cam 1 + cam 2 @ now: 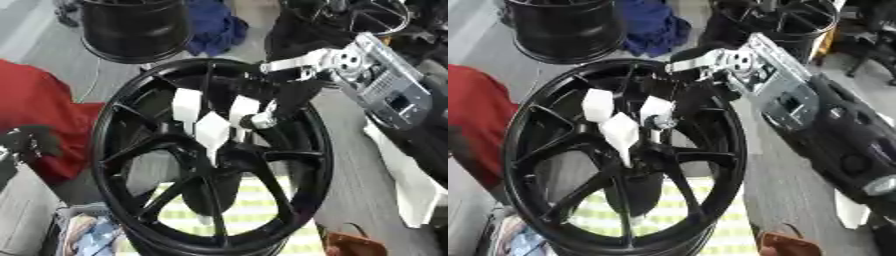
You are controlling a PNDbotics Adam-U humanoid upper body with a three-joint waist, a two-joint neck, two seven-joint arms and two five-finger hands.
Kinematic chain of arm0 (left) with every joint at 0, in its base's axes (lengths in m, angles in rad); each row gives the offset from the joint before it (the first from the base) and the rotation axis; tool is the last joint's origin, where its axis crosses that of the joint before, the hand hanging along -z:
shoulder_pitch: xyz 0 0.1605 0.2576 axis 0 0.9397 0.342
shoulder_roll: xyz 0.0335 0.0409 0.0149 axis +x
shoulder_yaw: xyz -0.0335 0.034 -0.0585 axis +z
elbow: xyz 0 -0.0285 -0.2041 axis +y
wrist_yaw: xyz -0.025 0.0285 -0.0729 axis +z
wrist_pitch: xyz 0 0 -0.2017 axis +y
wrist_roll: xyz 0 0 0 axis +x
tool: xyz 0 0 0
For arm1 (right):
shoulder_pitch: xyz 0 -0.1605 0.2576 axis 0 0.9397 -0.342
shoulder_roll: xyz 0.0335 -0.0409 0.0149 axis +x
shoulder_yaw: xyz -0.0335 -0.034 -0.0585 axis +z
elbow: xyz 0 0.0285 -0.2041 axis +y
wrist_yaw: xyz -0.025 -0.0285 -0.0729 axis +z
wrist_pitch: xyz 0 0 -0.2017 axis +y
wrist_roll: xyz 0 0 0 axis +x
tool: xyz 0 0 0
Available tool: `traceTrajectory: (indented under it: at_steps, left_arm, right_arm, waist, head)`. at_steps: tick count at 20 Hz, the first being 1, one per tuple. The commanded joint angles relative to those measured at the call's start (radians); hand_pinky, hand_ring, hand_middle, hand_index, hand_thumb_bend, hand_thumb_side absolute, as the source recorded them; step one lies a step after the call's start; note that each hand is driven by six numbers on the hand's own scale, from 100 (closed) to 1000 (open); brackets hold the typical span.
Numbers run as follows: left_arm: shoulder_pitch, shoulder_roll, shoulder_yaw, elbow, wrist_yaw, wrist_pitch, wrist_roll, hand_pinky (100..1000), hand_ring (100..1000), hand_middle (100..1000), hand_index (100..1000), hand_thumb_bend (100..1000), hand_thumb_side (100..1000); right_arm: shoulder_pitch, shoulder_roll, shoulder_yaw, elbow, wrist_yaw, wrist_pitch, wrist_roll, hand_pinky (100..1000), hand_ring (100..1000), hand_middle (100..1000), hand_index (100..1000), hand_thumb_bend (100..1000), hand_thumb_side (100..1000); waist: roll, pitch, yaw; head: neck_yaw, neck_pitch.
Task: Pull the pin out of the wheel hub.
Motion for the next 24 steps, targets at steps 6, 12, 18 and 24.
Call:
traceTrajectory:
  at_steps: [6, 12, 18, 24]
  left_arm:
    - [-0.013, 0.019, -0.003, -0.008, -0.002, -0.009, 0.0, 714, 626, 642, 828, 100, 854]
    - [-0.013, 0.019, -0.003, -0.006, -0.004, -0.013, 0.0, 715, 625, 644, 828, 100, 853]
    - [-0.013, 0.019, -0.002, -0.005, -0.005, -0.014, 0.0, 715, 624, 645, 828, 100, 855]
    - [-0.011, 0.018, -0.001, -0.005, -0.007, -0.013, 0.0, 715, 624, 645, 828, 100, 856]
  right_arm:
    - [-0.014, 0.024, -0.024, 0.093, 0.073, -0.001, 0.001, 832, 873, 829, 924, 322, 450]
    - [-0.012, 0.034, -0.031, 0.126, 0.117, -0.027, 0.009, 807, 839, 783, 908, 287, 419]
    - [-0.014, 0.033, -0.035, 0.122, 0.14, -0.039, 0.009, 697, 701, 663, 811, 248, 379]
    - [-0.018, 0.022, -0.033, 0.06, 0.14, -0.049, -0.031, 509, 527, 480, 617, 189, 339]
  waist:
    - [0.008, -0.005, 0.004]
    - [0.008, -0.004, 0.004]
    - [0.008, -0.005, 0.004]
    - [0.007, -0.005, 0.002]
  head:
    - [-0.005, -0.002]
    - [-0.004, -0.002]
    - [-0.004, -0.002]
    - [-0.001, -0.001]
